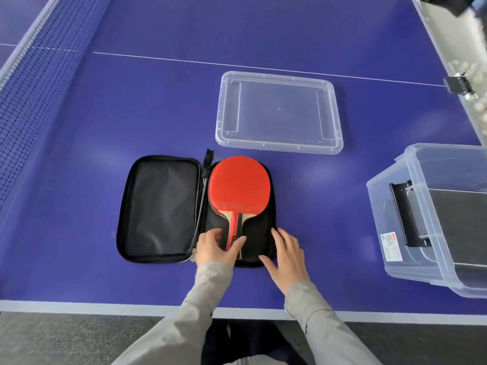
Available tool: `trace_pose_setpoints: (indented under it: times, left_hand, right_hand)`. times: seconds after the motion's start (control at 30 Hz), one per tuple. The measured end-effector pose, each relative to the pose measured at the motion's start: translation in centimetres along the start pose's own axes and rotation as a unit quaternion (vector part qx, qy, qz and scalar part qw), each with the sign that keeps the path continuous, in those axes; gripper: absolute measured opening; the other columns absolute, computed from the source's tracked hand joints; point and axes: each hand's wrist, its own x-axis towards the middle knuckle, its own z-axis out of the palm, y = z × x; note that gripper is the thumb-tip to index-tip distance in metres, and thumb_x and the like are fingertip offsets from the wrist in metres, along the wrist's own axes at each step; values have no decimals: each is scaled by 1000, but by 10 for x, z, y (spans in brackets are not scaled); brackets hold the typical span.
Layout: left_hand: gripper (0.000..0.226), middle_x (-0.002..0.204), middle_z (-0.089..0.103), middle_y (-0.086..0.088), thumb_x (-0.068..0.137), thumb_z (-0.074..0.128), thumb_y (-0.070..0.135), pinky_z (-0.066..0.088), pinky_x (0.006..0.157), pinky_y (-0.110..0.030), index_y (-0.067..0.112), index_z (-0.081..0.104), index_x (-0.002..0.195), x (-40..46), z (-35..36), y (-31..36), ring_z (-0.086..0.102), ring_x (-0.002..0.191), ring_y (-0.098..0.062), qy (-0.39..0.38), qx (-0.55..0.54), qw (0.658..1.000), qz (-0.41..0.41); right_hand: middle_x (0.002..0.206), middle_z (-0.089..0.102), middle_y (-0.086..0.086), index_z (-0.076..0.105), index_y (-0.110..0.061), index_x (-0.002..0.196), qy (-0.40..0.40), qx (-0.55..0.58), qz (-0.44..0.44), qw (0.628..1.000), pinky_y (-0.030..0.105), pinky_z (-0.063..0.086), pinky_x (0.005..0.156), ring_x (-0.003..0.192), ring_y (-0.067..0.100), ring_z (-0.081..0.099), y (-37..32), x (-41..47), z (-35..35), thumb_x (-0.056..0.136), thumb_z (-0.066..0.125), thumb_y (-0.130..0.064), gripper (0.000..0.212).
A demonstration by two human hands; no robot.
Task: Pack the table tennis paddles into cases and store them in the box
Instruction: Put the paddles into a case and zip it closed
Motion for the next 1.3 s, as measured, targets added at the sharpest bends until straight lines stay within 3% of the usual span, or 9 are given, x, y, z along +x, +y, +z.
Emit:
trace_pose_setpoints:
  times: [0.23, 0.5, 0.63, 0.7, 0.8, 0.9, 1.0, 1.17, 1.3]
  left_hand:
    - [71, 136, 38, -11, 74, 74, 42, 25, 105, -51, 8, 47, 130, 49, -115, -62, 34, 125, -35, 219, 101, 969, -49]
    - [45, 136, 43, -11, 84, 65, 22, 32, 103, -45, 7, 52, 124, 58, -150, -92, 41, 124, -30, 96, 16, 994, -52]
    - [44, 118, 59, -7, 90, 49, -8, 46, 57, -17, 28, 48, 114, 20, -171, -52, 57, 91, -18, 30, -272, 962, -8]
    - [51, 106, 66, -6, 87, 54, -10, 47, 53, -8, 33, 49, 115, -2, -169, -26, 60, 87, -18, 0, -298, 953, 51]
    - [58, 106, 69, 6, 75, 61, -1, 50, 83, -13, 37, 51, 118, -31, -145, 7, 64, 97, -6, -17, -205, 961, 184]
    - [55, 110, 62, 25, 73, 59, 17, 43, 83, -6, 39, 49, 123, -52, -100, 29, 58, 97, 6, -44, -77, 958, 272]
    - [53, 122, 61, 17, 68, 50, 28, 48, 77, -18, 37, 48, 120, -57, -55, 35, 57, 96, -3, -79, 46, 935, 343]
    - [53, 118, 67, 8, 60, 64, 29, 49, 68, -24, 30, 51, 112, -49, -14, 40, 58, 92, -10, -88, 128, 914, 376]
    - [42, 121, 63, 15, 72, 59, 45, 41, 83, -29, 31, 56, 111, -34, -16, 32, 56, 103, -9, -56, 132, 908, 393]
  right_hand:
    - [149, 30, 0, 28, -19, 146, -15, -5, 11, 1000, 36, 33, 104, 137, 19, 28, 4, -4, -1, 91, 52, -45, 66]
    - [149, 31, 0, 29, -19, 146, -18, -18, 24, 999, 36, 34, 104, 137, 19, 29, 2, -3, -2, 91, 53, -45, 65]
    - [149, 31, 0, 29, -20, 146, -23, -9, 26, 999, 36, 33, 105, 137, 18, 28, 1, -2, -3, 90, 53, -45, 65]
    - [150, 29, -2, 27, -21, 146, -28, 12, 31, 999, 34, 30, 108, 139, 16, 24, 0, -1, -6, 92, 51, -44, 64]
    - [145, 35, -3, 36, -21, 142, 43, 124, 42, 990, 32, 28, 111, 136, 12, 27, -9, 2, -20, 93, 51, -40, 55]
    - [129, 43, -11, 49, -28, 128, 113, 303, 69, 944, 28, 32, 109, 127, 6, 36, -34, 12, -46, 95, 52, -28, 33]
    - [120, 53, -7, 58, -34, 104, 120, 453, 115, 876, 22, 37, 100, 118, 8, 47, -60, 27, -72, 97, 47, -28, 14]
    - [103, 61, 3, 55, -16, 103, 64, 440, 177, 878, 23, 44, 79, 94, 16, 57, -64, 49, -72, 87, 64, -31, 25]
    - [109, 58, 14, 49, -13, 103, 59, 387, 222, 893, 30, 43, 79, 94, 26, 57, -52, 61, -54, 84, 66, -21, 26]
